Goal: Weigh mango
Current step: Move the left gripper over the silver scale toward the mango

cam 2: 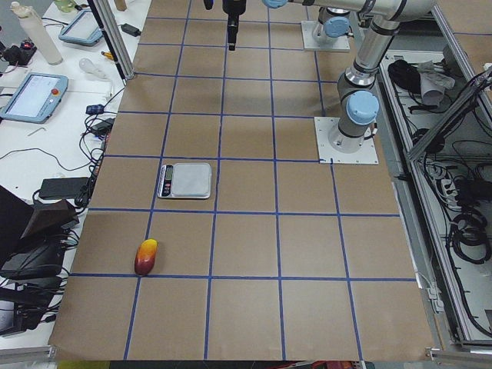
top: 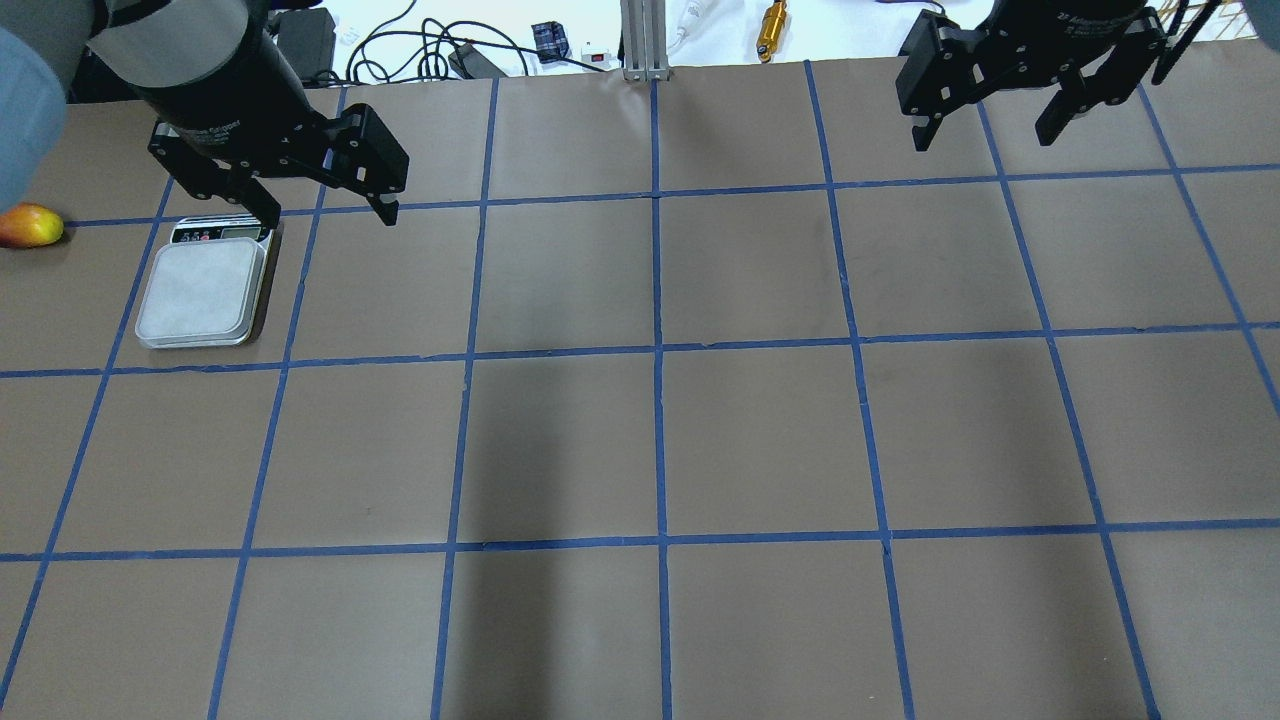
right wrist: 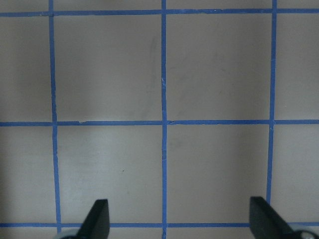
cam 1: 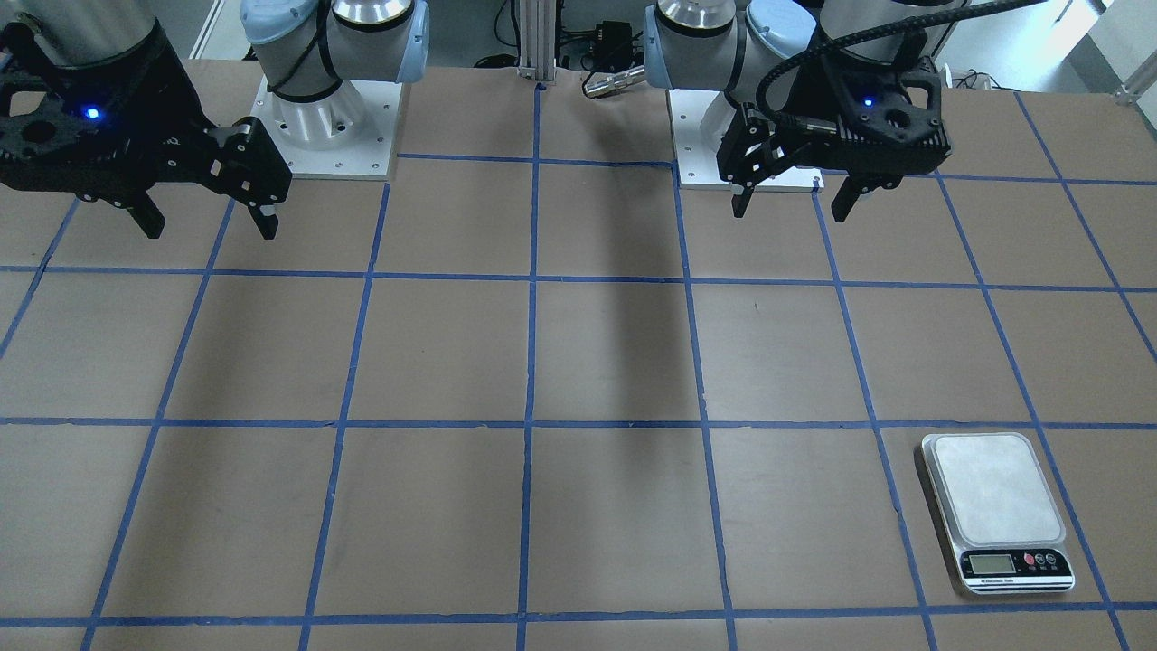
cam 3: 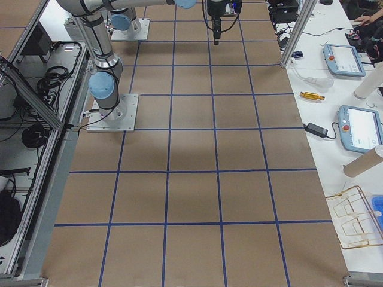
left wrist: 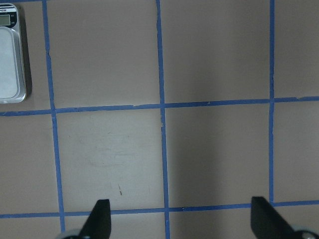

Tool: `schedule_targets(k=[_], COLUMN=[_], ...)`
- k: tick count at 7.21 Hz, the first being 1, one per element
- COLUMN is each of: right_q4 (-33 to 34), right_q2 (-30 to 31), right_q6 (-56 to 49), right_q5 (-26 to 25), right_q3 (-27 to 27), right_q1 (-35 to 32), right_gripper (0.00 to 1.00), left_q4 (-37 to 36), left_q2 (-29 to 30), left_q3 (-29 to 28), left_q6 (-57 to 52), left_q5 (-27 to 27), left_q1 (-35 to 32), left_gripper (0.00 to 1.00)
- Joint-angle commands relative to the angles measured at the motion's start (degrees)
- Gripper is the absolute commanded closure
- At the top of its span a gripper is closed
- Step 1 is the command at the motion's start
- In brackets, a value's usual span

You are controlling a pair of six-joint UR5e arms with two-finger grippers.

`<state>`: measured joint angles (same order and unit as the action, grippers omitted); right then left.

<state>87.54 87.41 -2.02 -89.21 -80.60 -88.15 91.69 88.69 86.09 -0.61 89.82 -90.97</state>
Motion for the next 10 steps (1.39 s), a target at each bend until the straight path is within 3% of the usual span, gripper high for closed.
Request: schedule_targets(k=[1,5,10], right_q4=[0.0,0.0,0.0], right_q2=[0.0,0.0,0.0], right_q6=[0.0,0.0,0.0], right_q5=[0.0,0.0,0.0], right_q3=[0.0,0.0,0.0], right_q1=[0.0,0.0,0.0], right_gripper=[0.00,0.00,0.00], left_q4=[0.0,0.9,4.6], left_q2=[-0.1,-0.2,0.0], left_q3=[0.0,-0.8,-1.0], left_q6=[-0.4,-9.3,-51.1], left_q5=[0.1,0.1,0.0], left_q1=[0.2,3.4,24.5], left_gripper=[0.00,0.00,0.00])
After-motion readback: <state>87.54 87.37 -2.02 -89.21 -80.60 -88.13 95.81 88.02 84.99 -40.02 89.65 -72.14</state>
